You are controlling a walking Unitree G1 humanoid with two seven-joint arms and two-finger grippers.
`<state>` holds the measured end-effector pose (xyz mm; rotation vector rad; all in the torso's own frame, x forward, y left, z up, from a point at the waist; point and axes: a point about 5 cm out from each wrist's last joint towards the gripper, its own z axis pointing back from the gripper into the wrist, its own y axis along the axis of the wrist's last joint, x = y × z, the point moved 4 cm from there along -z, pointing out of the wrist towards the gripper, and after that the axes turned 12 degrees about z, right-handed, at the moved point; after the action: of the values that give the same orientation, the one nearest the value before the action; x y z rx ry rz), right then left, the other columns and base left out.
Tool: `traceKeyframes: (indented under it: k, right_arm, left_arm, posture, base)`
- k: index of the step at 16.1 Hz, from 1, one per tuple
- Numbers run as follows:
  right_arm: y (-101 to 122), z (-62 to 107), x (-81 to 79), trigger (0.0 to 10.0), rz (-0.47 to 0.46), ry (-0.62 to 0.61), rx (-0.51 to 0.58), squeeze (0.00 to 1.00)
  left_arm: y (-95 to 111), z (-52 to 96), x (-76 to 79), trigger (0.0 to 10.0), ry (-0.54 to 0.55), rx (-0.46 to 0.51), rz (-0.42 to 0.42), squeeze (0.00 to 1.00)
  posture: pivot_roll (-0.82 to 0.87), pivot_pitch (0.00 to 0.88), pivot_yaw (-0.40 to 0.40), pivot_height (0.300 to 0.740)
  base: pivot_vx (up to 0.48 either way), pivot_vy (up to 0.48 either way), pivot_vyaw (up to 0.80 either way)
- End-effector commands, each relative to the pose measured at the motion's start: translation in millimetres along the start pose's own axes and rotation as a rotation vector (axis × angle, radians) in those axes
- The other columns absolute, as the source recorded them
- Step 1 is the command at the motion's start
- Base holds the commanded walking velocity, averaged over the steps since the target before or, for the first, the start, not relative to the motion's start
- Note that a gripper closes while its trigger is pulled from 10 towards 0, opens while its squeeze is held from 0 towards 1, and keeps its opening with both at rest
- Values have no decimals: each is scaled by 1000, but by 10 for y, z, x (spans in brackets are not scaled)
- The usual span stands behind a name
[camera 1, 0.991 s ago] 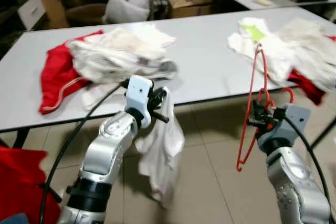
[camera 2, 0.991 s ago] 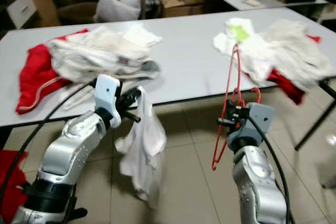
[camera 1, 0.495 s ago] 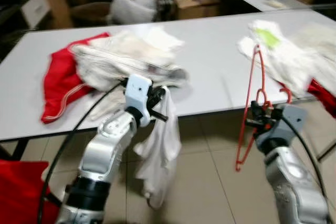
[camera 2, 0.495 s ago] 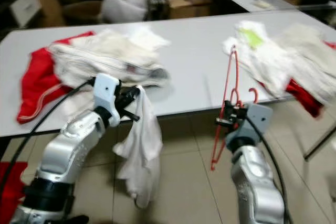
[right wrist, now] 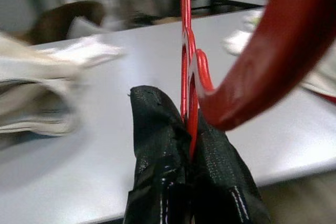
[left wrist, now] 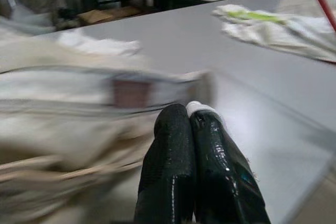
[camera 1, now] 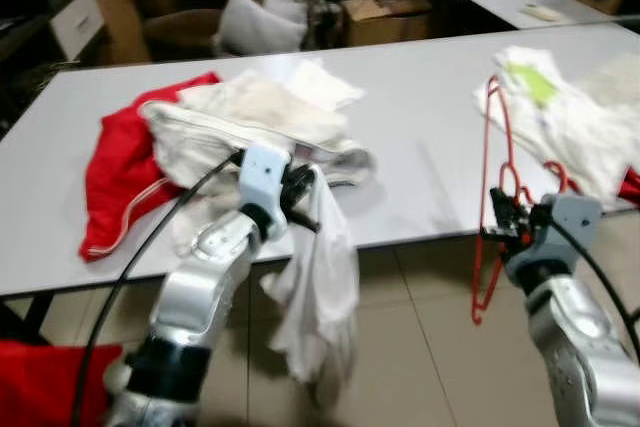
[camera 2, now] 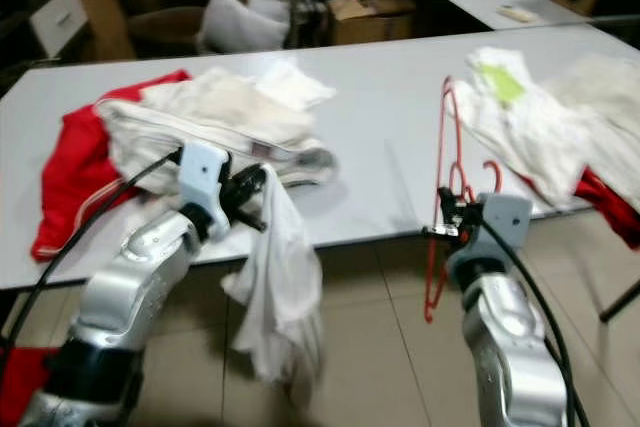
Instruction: Hang hanger
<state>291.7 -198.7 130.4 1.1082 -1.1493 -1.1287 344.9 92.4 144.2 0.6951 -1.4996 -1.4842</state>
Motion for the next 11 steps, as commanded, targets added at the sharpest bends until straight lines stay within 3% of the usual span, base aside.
traceKeyframes:
  k: [1,3,5,11]
  right_arm:
    - [166,36,10,10000,19,92,45,0]
    - [360,210,83,10000,104,289,90,0]
    - [500,407,166,10000,92,438,125,0]
    - [950,913,115,10000,137,916,145,0]
  left_arm:
    - [191,-52,51,10000,-29,58,-29,0]
    - [389,-187,55,10000,-56,85,-72,0]
    - [623,-311,-8,10000,-33,103,-66,0]
    - [1503,-591,-153,10000,-21,215,-172,0]
  posture:
    - [-206,0,37,719]
    - [-212,0,45,719]
    - [-212,0,45,719]
    - [-229,0,41,719]
  base:
    - [352,0,0]
    - [349,0,0]
    - [304,0,0]
    - [0,0,0]
